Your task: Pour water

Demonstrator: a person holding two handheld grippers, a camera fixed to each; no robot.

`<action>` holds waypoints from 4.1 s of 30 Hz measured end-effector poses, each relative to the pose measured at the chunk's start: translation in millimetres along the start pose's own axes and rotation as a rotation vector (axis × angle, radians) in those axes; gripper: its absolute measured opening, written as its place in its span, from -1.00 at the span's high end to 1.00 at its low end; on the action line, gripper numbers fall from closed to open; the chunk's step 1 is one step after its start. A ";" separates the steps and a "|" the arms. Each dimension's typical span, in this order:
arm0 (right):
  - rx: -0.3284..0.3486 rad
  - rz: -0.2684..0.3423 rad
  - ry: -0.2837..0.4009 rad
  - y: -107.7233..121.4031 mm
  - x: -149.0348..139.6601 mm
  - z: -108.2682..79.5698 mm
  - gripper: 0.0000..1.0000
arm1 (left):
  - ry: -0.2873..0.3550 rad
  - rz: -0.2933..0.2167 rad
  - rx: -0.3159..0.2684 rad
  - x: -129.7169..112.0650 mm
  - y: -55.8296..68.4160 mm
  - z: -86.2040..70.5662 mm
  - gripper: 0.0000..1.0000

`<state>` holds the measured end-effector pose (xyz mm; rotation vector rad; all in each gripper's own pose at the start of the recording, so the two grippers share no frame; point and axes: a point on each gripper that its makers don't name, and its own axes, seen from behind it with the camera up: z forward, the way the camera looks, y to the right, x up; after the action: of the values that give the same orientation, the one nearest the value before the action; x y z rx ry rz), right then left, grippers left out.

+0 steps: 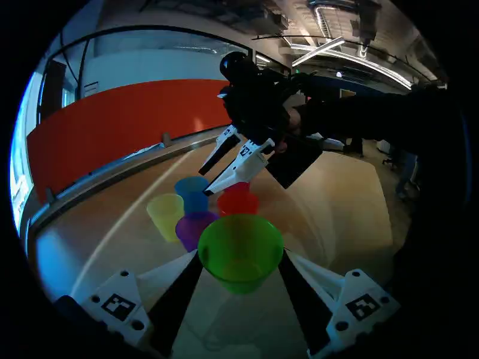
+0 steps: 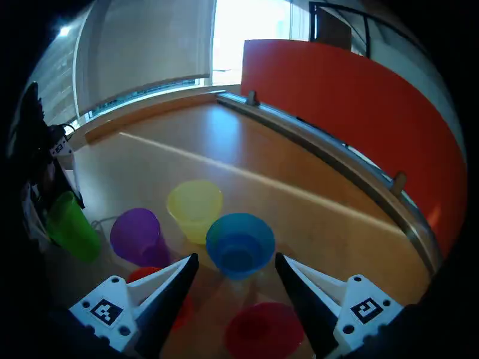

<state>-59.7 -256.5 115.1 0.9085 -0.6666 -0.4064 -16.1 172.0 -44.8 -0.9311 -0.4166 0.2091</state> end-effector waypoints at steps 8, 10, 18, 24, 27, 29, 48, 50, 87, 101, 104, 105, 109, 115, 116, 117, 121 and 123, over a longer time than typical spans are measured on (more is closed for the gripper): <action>-0.005 0.007 -0.029 0.2 -0.1 9.9 -0.99 | 0.005 -0.008 0.001 -2.0 -1.9 -2.5 -0.71; -0.007 0.007 -0.035 0.5 0.8 12.3 -0.99 | 0.006 -0.009 0.004 -2.4 -3.1 -3.2 -0.71; -0.014 0.017 -0.052 0.5 1.8 21.3 -0.99 | 0.013 -0.020 0.009 -2.4 -6.4 -6.5 -0.71; -0.024 0.020 -0.068 1.8 -0.9 27.1 -0.99 | 0.017 -0.020 0.011 -2.2 -7.2 -7.9 -0.71; -0.031 0.014 -0.069 2.2 -1.0 29.3 -0.99 | 0.017 -0.021 0.012 -2.7 -7.9 -7.9 -0.71; -0.036 0.012 -0.067 2.5 -0.1 30.5 -0.99 | 0.017 -0.022 0.013 -3.2 -8.4 -7.9 -0.71; -0.038 0.044 -0.047 1.8 -1.3 35.8 -0.82 | 0.018 -0.024 0.013 -4.2 -9.2 -6.1 -0.71; -0.035 0.047 -0.044 1.1 -1.2 35.3 -0.82 | 0.019 -0.023 0.013 -3.2 -9.2 -6.0 -0.71; -0.083 0.069 0.272 -2.0 52.2 -75.4 -0.81 | 0.123 0.011 0.088 55.8 -12.1 -9.1 -0.71; -0.098 0.064 0.405 -13.1 69.5 -106.3 -0.81 | 0.178 0.016 0.104 77.2 -7.5 -18.2 -0.71; -0.098 0.062 0.431 -15.2 72.6 -110.9 -0.80 | 0.180 0.020 0.106 79.5 -6.8 -19.3 -0.71; -0.099 0.061 0.440 -15.7 73.9 -112.6 -0.80 | 0.181 0.021 0.107 80.1 -6.6 -19.4 -0.71; -0.107 0.059 0.480 -16.4 78.5 -118.5 -0.81 | 0.183 0.021 0.105 82.6 -5.8 -19.7 -0.71; -0.114 0.057 0.529 -18.4 84.2 -123.0 -0.81 | 0.188 0.021 0.104 84.3 -4.7 -18.8 -0.71; -0.114 0.055 0.535 -19.1 85.2 -123.8 -0.81 | 0.190 0.022 0.105 84.7 -4.8 -18.8 -0.72; -0.116 0.053 0.541 -19.8 85.9 -124.1 -0.81 | 0.192 0.023 0.106 85.2 -4.9 -18.8 -0.71; -0.123 0.046 0.565 -22.7 90.6 -126.8 -0.81 | 0.200 0.022 0.108 88.2 -5.4 -19.2 -0.71; -0.123 0.046 0.578 -24.2 93.8 -129.6 -0.81 | 0.203 0.022 0.108 89.8 -5.6 -19.6 -0.71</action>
<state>96.0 -248.9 71.8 0.8380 -0.1299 -0.1271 73.3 185.9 -27.5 -0.8420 -0.2056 0.1532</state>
